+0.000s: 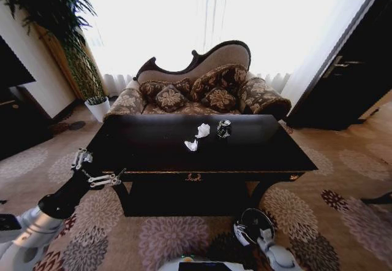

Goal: Move to the front of the table and place the trash on the table into the trash bin.

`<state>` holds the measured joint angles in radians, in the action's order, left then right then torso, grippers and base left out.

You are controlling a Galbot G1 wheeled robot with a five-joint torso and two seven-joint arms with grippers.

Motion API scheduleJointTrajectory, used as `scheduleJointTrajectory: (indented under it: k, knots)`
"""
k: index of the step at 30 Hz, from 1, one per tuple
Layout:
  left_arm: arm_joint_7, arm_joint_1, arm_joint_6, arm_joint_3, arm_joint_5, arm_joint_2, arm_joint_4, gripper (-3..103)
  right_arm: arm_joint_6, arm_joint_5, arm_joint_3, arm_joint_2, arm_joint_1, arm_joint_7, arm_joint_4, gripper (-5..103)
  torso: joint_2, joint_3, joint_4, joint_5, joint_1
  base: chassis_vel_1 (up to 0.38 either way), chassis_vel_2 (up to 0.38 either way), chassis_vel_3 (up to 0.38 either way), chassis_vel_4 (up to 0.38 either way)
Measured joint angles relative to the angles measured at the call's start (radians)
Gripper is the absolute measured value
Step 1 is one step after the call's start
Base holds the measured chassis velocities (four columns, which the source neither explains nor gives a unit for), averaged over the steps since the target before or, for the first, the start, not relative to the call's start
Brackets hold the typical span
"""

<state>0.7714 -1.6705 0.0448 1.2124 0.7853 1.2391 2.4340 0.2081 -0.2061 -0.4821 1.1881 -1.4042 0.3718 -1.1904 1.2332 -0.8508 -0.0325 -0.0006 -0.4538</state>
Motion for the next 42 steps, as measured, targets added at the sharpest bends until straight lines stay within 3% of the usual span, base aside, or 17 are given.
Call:
scheduleJointTrajectory:
  k: [6, 10, 11, 13, 22, 34, 36, 42]
  knots:
    - [-0.008, 0.012, 0.000, 0.008, 0.014, -0.012, -0.016, 100, 0.057, -0.051, -0.004, 0.020, -0.050, 0.115, -0.129, 100, 0.000, 0.000, 0.0001, 0.0003, 0.000, 0.000, 0.000, 0.000, 0.000]
    - [-0.010, 0.024, 0.000, 0.010, 0.026, -0.025, -0.029, 100, 0.161, -0.129, -0.026, 0.026, -0.077, 0.320, -0.181, 100, 0.000, 0.000, 0.0002, 0.0001, 0.000, 0.000, 0.000, 0.000, 0.000]
    - [-0.010, 0.024, 0.000, 0.010, 0.026, -0.025, -0.029, 100, 0.161, -0.129, -0.026, 0.026, -0.077, 0.320, -0.181, 100, 0.000, 0.000, 0.0002, 0.0001, 0.000, 0.000, 0.000, 0.000, 0.000]
    - [-0.011, 0.030, 0.000, 0.005, 0.028, -0.026, -0.033, 100, 0.179, -0.199, -0.036, 0.031, -0.093, 0.400, -0.207, 100, 0.000, 0.000, 0.0001, 0.0005, 0.000, 0.000, 0.000, 0.000, 0.000]
    - [-0.035, 0.045, 0.004, -0.004, 0.033, -0.019, -0.046, 100, 0.218, -0.339, -0.089, 0.047, -0.141, 0.668, -0.313, 100, 0.000, 0.000, 0.0001, 0.0003, 0.000, 0.000, 0.000, 0.000, 0.000]
    - [-0.084, 0.037, 0.008, 0.020, 0.053, -0.040, -0.035, 100, 0.199, -0.393, -0.159, 0.056, -0.188, 0.730, -0.517, 100, 0.000, 0.000, 0.0000, 0.0004, 0.000, 0.000, 0.000, 0.000, 0.000]
    - [-0.115, 0.039, 0.009, 0.029, 0.056, -0.058, -0.035, 100, 0.206, -0.425, -0.164, 0.043, -0.192, 0.709, -0.552, 100, 0.000, 0.000, -0.0001, 0.0004, 0.000, 0.000, 0.000, 0.000, 0.000]
    - [-0.131, 0.021, 0.012, 0.044, 0.072, -0.067, -0.023, 100, 0.198, -0.504, -0.173, 0.024, -0.193, 0.609, -0.642, 100, 0.000, 0.000, 0.0000, 0.0002, 0.000, 0.000, 0.000, 0.000, 0.000]
